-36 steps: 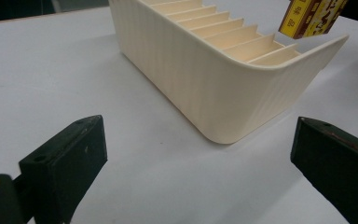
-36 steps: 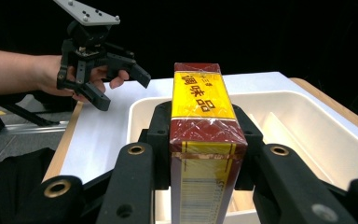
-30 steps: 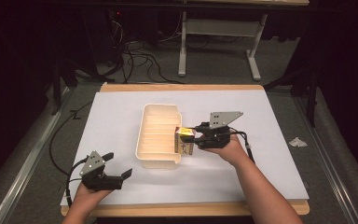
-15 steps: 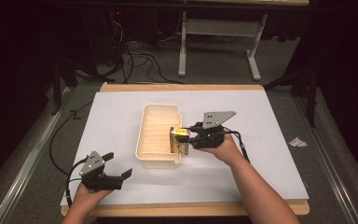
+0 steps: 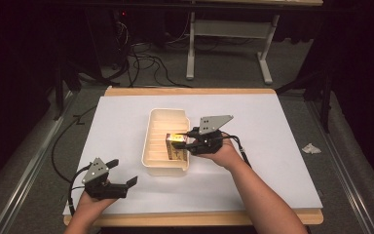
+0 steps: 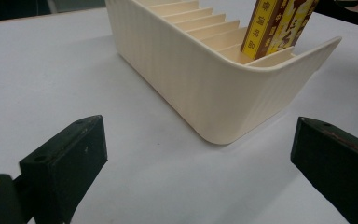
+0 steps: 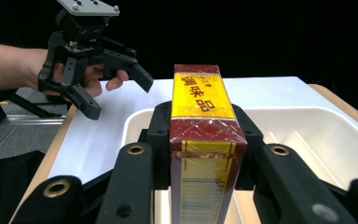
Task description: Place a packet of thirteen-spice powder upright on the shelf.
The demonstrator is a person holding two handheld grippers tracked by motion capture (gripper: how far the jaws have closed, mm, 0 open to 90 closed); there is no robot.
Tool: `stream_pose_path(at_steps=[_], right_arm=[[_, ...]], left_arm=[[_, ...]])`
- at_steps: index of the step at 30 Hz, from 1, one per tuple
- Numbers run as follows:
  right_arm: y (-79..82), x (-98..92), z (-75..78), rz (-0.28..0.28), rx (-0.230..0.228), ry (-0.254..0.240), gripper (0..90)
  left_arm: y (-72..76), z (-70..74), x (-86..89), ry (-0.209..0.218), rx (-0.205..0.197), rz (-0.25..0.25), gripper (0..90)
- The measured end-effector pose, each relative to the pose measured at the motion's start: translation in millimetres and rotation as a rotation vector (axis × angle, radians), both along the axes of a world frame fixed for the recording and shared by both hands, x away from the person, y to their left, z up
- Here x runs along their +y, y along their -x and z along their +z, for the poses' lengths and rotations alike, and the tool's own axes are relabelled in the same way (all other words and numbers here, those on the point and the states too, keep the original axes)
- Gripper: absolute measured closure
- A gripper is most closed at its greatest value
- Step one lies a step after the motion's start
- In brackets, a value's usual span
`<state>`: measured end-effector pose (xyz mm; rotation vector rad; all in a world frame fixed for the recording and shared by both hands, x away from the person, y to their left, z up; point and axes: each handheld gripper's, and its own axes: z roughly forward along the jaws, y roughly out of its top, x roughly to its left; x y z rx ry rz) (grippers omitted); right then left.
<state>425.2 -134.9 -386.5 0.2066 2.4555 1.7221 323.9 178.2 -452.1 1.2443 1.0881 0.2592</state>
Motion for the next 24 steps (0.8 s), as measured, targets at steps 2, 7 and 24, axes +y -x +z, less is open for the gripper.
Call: stream_pose_path(at_steps=[2,7,24], right_arm=[[-0.5,0.8,0.0,0.003,0.000,-0.003,68.4],[-2.0,4.6,0.0,0.003,0.000,0.000,68.4],[-2.3,21.1,-5.0,0.005,-0.011,0.010,68.4]], left_arm=[[0.0,-0.1,0.0,-0.001,0.000,-0.001,4.2],[0.1,-0.9,-0.8,-0.009,0.004,-0.007,4.3],[0.6,-1.2,-1.5,-0.007,0.010,-0.010,4.3]])
